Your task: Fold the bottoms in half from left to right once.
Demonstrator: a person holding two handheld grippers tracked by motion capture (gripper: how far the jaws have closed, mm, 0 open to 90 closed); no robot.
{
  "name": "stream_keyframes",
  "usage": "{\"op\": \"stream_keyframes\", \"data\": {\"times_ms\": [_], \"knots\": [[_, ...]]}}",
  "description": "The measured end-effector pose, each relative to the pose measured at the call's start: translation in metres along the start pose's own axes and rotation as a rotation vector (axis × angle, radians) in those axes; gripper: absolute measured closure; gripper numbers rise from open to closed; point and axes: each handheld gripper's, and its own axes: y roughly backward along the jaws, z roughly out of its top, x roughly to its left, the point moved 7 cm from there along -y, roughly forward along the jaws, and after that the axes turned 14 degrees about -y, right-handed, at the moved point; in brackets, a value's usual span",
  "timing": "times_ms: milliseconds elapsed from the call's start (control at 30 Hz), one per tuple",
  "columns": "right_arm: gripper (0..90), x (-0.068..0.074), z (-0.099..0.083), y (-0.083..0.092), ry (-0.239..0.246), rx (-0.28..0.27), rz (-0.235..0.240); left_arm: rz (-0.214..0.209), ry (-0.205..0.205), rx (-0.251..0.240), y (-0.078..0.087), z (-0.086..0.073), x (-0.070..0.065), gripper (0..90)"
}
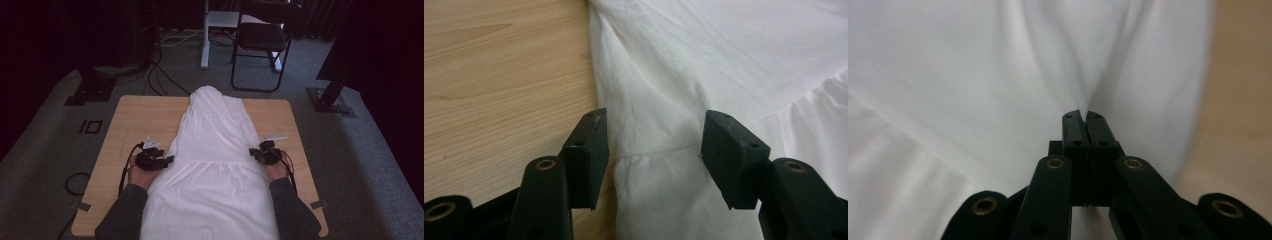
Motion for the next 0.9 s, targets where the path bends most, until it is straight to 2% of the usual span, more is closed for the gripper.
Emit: {"op": "stream_keyframes", "data": {"times_ms": [33, 67, 133, 167, 200, 233, 267, 300, 333, 367, 400, 467, 500, 533, 567, 600, 633, 667, 700, 767, 800, 833, 867, 900], "knots": [[89.0, 0.004, 0.015, 0.025, 0.039, -0.118, -0.031, 0.004, 0.002, -0.004, 0.001, 0.001, 0.0, 44.8], [89.0, 0.004, 0.015, 0.025, 0.039, -0.118, -0.031, 0.004, 0.002, -0.004, 0.001, 0.001, 0.0, 44.8], [88.9, 0.001, 0.027, 0.046, 0.057, -0.186, -0.067, 0.001, 0.001, -0.005, 0.002, 0.003, 0.001, 44.8], [88.8, -0.009, 0.028, 0.05, 0.048, -0.181, -0.103, 0.002, -0.002, -0.001, 0.002, 0.004, 0.001, 44.8], [88.8, -0.009, 0.028, 0.05, 0.048, -0.181, -0.103, 0.005, -0.005, -0.001, 0.002, 0.004, 0.001, 44.8], [88.5, -0.023, 0.02, 0.041, 0.027, -0.141, -0.139, 0.01, -0.002, -0.009, 0.001, 0.009, 0.002, 44.6], [88.5, -0.023, 0.02, 0.041, 0.027, -0.141, -0.139, 0.01, -0.002, -0.009, 0.001, 0.009, 0.002, 44.5], [88.5, -0.038, 0.007, 0.026, -0.006, -0.087, -0.173, 0.017, 0.005, -0.015, -0.002, 0.016, 0.003, 44.3], [88.5, -0.038, 0.007, 0.026, -0.006, -0.087, -0.173, 0.017, 0.005, -0.015, -0.002, 0.016, 0.003, 43.7], [88.6, -0.049, -0.005, 0.013, -0.046, -0.05, -0.179, 0.018, 0.017, -0.017, -0.008, 0.025, 0.005, 43.1], [88.6, -0.049, -0.005, 0.013, -0.046, -0.05, -0.179, 0.018, 0.017, -0.017, -0.008, 0.025, 0.005, 42.4], [88.6, -0.054, -0.013, 0.004, -0.069, -0.03, -0.183, 0.009, 0.026, -0.006, -0.02, 0.035, 0.005, 41.0], [88.6, -0.055, -0.015, 0.001, -0.057, -0.019, -0.19, 0.002, 0.029, 0.006, -0.031, 0.041, 0.005, 39.8], [88.6, -0.055, -0.015, 0.001, -0.057, -0.019, -0.19, 0.002, 0.029, 0.006, -0.031, 0.041, 0.005, 39.4], [88.6, -0.054, -0.015, 0.0, -0.055, -0.019, -0.191, 0.0, 0.045, 0.025, -0.043, 0.045, 0.006, 38.8], [88.6, -0.054, -0.015, 0.0, -0.055, -0.019, -0.191, 0.0, 0.045, 0.025, -0.043, 0.045, 0.006, 38.8], [88.5, -0.055, -0.015, 0.001, -0.058, -0.017, -0.184, -0.015, 0.063, 0.054, -0.054, 0.045, 0.005, 38.9], [88.5, -0.055, -0.015, 0.001, -0.058, -0.017, -0.184, -0.015, 0.063, 0.054, -0.054, 0.045, 0.005, 39.3], [88.5, -0.055, -0.015, 0.001, -0.06, -0.017, -0.182, -0.02, 0.059, 0.079, -0.061, 0.043, 0.003, 39.3], [88.5, -0.055, -0.015, 0.001, -0.056, -0.018, -0.182, -0.049, 0.039, 0.096, -0.068, 0.039, -0.002, 48.6], [88.5, -0.055, -0.016, 0.0, -0.055, -0.019, -0.183, -0.052, 0.016, 0.095, -0.068, 0.038, -0.004, 64.2], [88.5, -0.055, -0.016, 0.0, -0.055, -0.02, -0.182, -0.039, -0.006, 0.102, -0.066, 0.036, -0.005, 73.3], [88.5, -0.055, -0.016, 0.001, -0.06, -0.024, -0.179, -0.043, -0.003, 0.102, -0.065, 0.035, -0.005, 83.9], [88.5, -0.055, -0.017, 0.001, -0.066, -0.025, -0.175, -0.034, -0.01, 0.101, -0.062, 0.032, -0.004, 87.2]]}}
